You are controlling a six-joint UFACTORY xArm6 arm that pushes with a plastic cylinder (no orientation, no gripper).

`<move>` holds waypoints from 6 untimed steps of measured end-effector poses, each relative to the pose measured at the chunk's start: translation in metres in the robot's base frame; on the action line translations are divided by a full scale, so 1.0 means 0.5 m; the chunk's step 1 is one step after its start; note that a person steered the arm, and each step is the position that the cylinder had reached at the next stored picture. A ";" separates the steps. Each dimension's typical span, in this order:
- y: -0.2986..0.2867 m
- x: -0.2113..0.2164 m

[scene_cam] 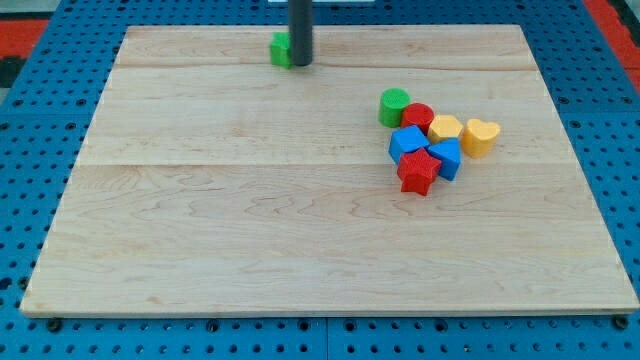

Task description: Slide the green star to the top left

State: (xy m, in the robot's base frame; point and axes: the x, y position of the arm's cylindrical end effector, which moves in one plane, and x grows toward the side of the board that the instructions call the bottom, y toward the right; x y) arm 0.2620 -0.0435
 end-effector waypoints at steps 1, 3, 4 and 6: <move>0.046 -0.017; 0.021 -0.058; -0.094 -0.050; -0.320 -0.050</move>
